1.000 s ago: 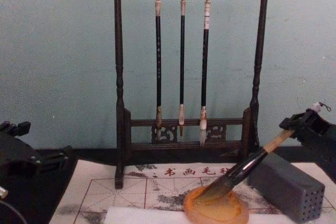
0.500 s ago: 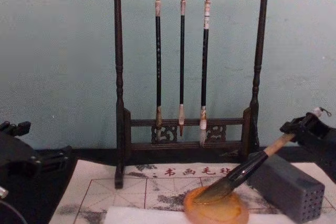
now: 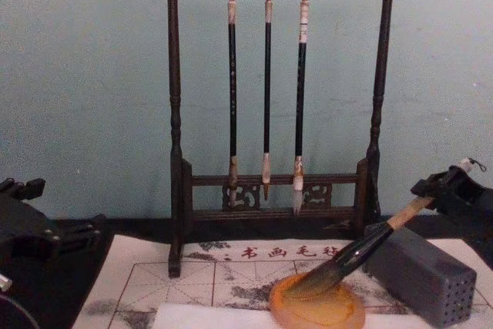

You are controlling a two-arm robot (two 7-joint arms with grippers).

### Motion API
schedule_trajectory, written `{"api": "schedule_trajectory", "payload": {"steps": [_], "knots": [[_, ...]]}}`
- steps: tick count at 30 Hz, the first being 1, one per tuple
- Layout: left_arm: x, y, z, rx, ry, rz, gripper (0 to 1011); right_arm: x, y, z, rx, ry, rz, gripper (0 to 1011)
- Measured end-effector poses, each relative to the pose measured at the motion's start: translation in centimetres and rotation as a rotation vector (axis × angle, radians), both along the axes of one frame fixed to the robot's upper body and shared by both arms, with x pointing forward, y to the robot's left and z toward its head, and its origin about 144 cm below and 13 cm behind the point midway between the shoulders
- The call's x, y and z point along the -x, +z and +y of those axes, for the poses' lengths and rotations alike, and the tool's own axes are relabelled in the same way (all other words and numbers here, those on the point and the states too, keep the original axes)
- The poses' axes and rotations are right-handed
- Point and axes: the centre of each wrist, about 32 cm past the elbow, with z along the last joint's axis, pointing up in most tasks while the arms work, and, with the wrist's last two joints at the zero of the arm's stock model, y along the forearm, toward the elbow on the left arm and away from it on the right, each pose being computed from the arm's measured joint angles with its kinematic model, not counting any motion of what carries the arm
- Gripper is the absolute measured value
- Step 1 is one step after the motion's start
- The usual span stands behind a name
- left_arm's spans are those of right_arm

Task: Pick up the brush from the inkstone, write on the paper, then place the brush back to its original position.

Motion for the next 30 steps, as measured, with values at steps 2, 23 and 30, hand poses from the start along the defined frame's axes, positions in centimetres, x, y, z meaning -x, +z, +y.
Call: {"api": "schedule_trajectory", "payload": {"steps": [2, 23, 30], "knots": [[0.0, 0.0, 0.0, 0.0, 0.0, 0.0, 1001, 0.01, -0.01, 0.0, 0.001, 0.001, 0.001, 211], [0.0, 0.0, 0.0, 0.0, 0.0, 0.0, 1001, 0.03, 0.0, 0.0, 0.001, 0.003, 0.0, 838], [0.0, 0.0, 0.0, 0.0, 0.0, 0.0, 1001, 0.03, 0.0, -0.01, 0.002, 0.003, 0.0, 997]]}}
